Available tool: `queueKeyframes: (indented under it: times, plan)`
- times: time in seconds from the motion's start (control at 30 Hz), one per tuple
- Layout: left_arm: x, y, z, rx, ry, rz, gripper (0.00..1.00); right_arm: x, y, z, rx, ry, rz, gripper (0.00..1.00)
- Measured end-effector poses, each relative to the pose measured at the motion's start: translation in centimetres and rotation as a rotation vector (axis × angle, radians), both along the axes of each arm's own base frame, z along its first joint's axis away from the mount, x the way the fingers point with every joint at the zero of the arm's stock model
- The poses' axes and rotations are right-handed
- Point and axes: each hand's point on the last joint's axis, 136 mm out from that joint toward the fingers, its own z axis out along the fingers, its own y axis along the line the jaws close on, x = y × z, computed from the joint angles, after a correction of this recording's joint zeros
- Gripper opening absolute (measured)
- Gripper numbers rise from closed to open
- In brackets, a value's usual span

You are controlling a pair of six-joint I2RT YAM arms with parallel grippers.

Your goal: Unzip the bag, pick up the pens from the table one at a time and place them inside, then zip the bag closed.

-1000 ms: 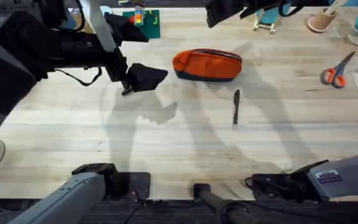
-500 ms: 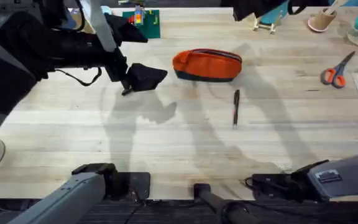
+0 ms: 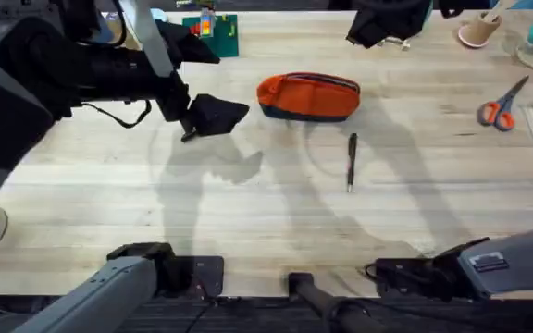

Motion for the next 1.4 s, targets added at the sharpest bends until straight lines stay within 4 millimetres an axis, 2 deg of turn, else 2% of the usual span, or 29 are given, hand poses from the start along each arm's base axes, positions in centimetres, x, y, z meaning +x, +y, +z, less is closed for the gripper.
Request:
queueKeyframes:
  times: [0.17,0.37,0.7,0.93,1.4]
  plan:
    - [0.0,0.0,0.0,0.0,0.0,0.0,0.993,0.2,0.4,-1.3,-0.041,0.01,0.112,0.03]
    - [0.0,0.0,0.0,0.0,0.0,0.0,0.992,0.4,0.8,-3.5,-0.056,0.065,0.159,0.03]
    - [0.0,0.0,0.0,0.0,0.0,0.0,0.993,0.6,1.0,-5.6,-0.069,0.126,0.16,0.031]
    - [0.0,0.0,0.0,0.0,0.0,0.0,0.993,0.3,1.1,-8.0,-0.071,0.217,0.148,0.032]
    - [0.0,0.0,0.0,0.0,0.0,0.0,0.993,0.9,1.6,-10.5,-0.073,0.269,0.151,0.033]
